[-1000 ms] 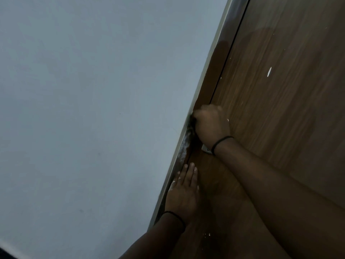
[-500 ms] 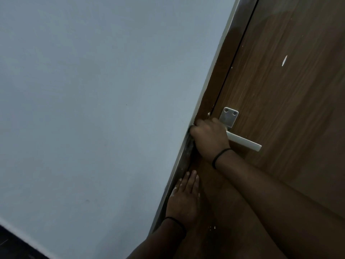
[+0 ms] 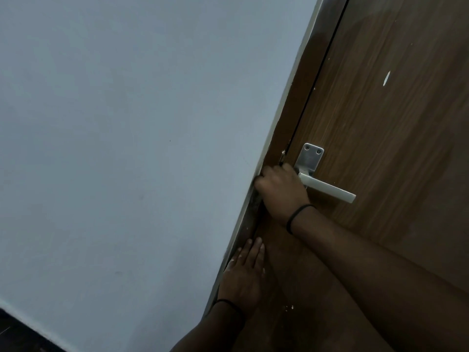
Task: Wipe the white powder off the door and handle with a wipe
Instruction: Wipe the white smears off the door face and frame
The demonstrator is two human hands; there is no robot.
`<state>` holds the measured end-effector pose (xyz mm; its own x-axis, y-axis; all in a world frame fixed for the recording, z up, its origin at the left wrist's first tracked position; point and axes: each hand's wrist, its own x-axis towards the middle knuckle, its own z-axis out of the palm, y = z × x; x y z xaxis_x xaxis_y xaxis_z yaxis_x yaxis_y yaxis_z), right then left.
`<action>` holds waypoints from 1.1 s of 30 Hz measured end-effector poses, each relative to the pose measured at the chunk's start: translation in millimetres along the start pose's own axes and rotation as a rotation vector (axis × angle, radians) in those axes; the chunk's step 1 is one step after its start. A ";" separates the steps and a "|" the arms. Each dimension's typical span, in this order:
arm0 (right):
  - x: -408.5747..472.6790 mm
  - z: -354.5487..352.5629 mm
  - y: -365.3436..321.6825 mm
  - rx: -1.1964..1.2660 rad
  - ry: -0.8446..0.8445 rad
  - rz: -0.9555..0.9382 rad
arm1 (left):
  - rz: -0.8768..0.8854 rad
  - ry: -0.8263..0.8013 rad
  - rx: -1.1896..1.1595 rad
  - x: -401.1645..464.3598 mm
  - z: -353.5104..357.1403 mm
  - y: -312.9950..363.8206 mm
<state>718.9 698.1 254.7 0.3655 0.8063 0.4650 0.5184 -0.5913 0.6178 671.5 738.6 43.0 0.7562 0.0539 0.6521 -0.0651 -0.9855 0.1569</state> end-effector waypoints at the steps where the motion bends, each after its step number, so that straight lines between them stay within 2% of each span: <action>1: 6.3 -3.6 6.2 -0.010 0.020 0.034 | 0.001 0.006 0.000 -0.3 0.3 -0.5; 4: 16.0 -13.8 11.4 -0.001 0.080 0.145 | -0.011 0.009 0.010 -1.7 -0.4 -0.8; 9: -10.4 9.5 -18.8 0.058 -0.003 0.041 | -0.010 -0.051 0.000 -7.0 5.8 -3.3; 17: -25.2 39.0 -23.2 0.227 0.122 0.120 | -0.014 -0.149 -0.030 -21.8 23.7 -15.8; 21: -42.5 60.2 -39.9 0.257 -0.062 -0.027 | -0.009 -0.186 -0.062 -33.4 29.7 -18.9; 25: -27.8 57.7 -15.3 0.359 0.144 0.104 | -0.022 -0.176 0.003 -33.0 36.2 -21.2; 27: -21.3 58.4 -15.3 0.381 0.192 0.166 | -0.045 -0.186 -0.034 -32.7 38.7 -20.6; 30: -33.1 71.9 -34.6 0.417 0.162 0.170 | -0.001 -0.238 -0.031 -35.7 34.4 -17.1; 33: -55.2 86.5 -52.3 0.393 0.022 0.025 | -0.022 -0.269 -0.066 -37.6 34.7 -18.8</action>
<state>738.5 685.8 141.8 0.3668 0.7888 0.4932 0.7676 -0.5562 0.3186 666.9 749.5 -10.2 0.9029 0.0223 0.4293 -0.0820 -0.9714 0.2228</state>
